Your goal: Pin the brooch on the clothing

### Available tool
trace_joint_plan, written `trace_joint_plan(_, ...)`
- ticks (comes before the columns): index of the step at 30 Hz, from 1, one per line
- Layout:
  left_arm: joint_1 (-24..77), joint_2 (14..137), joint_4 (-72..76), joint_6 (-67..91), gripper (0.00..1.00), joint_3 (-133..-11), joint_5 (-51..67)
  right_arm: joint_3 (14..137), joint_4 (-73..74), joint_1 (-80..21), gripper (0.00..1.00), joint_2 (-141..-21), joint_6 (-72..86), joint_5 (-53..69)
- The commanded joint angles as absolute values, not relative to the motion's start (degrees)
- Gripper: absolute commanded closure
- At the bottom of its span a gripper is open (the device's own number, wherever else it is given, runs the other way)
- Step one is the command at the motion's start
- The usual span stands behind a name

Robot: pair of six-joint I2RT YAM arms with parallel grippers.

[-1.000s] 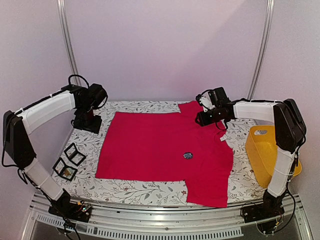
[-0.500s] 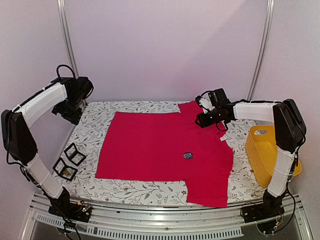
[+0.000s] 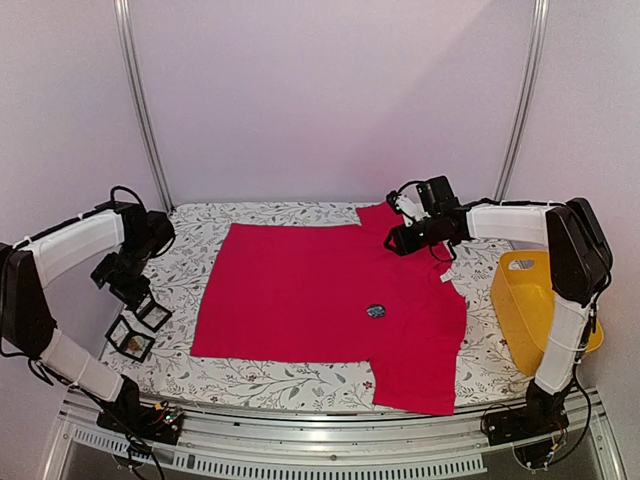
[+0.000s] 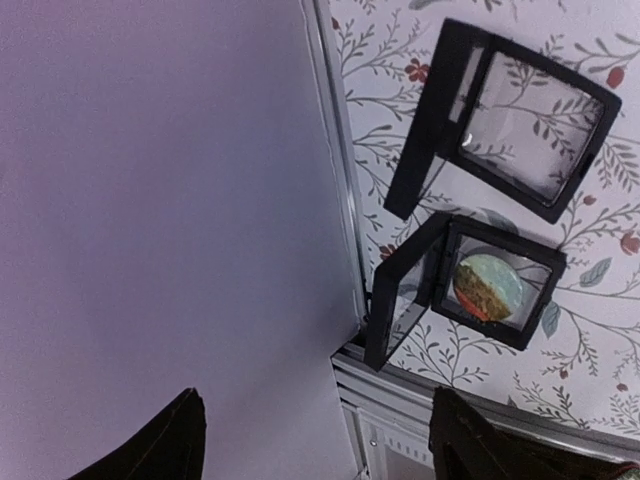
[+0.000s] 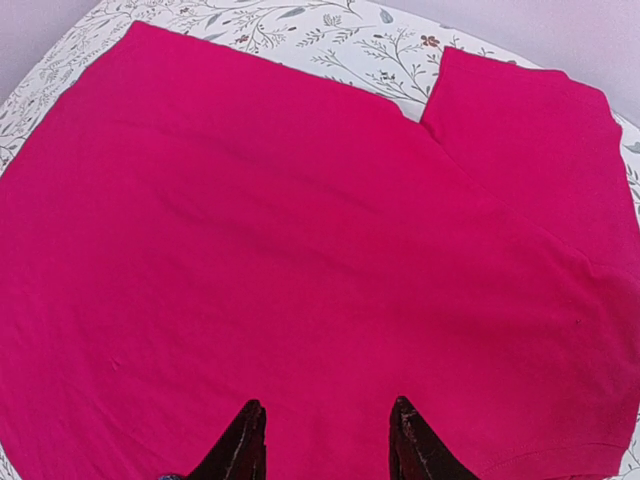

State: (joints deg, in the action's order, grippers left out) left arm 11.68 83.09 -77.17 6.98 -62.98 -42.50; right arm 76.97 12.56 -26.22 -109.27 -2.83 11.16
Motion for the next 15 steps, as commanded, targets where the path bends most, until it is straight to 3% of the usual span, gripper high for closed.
trace_joint_plan(1, 9.8, 78.78, -77.56, 2.97, 0.23, -59.18, -34.09, 79.11, 11.5, -27.28, 0.59, -109.8, -2.79, 13.64)
trace_joint_plan(15, 4.94, 83.28, -73.96, 0.63, 0.26, -57.89, -29.23, 95.4, 23.65, -32.88, 0.59, -115.41, -8.95, 9.37)
